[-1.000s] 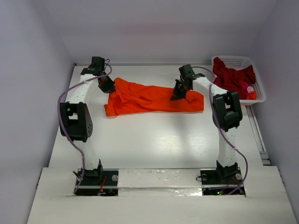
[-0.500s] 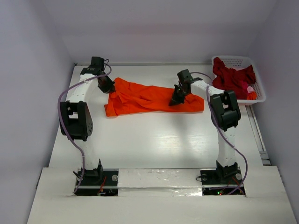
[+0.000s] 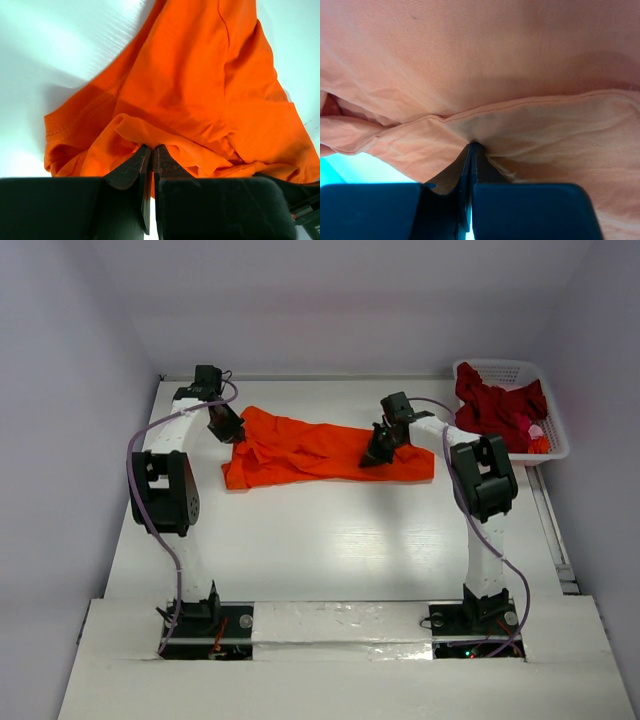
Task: Fold and stack the t-shirts
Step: Fold the other side of the tshirt into a rectangle
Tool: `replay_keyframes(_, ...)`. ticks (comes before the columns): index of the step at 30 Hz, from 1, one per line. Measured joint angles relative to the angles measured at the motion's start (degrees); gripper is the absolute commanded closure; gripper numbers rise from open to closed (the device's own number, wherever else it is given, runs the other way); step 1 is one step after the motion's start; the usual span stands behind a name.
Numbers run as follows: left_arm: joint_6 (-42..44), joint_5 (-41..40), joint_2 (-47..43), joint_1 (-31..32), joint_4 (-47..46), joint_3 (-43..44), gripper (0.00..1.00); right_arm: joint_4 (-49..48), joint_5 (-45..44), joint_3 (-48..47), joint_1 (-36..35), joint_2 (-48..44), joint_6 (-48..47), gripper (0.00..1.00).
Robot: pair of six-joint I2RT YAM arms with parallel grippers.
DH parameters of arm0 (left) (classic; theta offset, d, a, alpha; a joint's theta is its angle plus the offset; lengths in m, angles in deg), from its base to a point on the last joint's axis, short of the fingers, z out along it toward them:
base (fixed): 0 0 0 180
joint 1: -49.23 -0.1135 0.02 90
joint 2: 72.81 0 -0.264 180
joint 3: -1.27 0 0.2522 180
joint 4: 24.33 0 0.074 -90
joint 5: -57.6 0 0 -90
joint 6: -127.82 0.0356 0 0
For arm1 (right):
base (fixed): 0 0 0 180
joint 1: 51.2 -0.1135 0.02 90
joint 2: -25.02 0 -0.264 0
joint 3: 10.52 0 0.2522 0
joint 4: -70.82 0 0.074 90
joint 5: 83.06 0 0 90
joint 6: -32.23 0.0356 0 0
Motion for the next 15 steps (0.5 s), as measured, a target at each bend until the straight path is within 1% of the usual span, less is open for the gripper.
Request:
replay_keyframes(11,0.02,0.92,3.87,-1.95,-0.94,0.96,0.95,-1.77,0.07,1.75,-0.02,-0.83,0.00,1.00)
replay_keyframes(13,0.02,1.27,4.46,-2.71,-1.03,1.36,0.88,-2.32,0.17,2.36,0.00,-1.14,0.00,1.00)
replay_keyframes(14,0.00,1.36,4.74,-3.10,-1.03,1.66,0.81,-2.58,0.20,2.67,-0.02,-1.27,0.00,1.00)
replay_keyframes(15,0.02,1.49,5.05,-3.52,-1.11,2.10,0.69,-2.91,0.20,3.02,-0.02,-1.42,0.00,1.00)
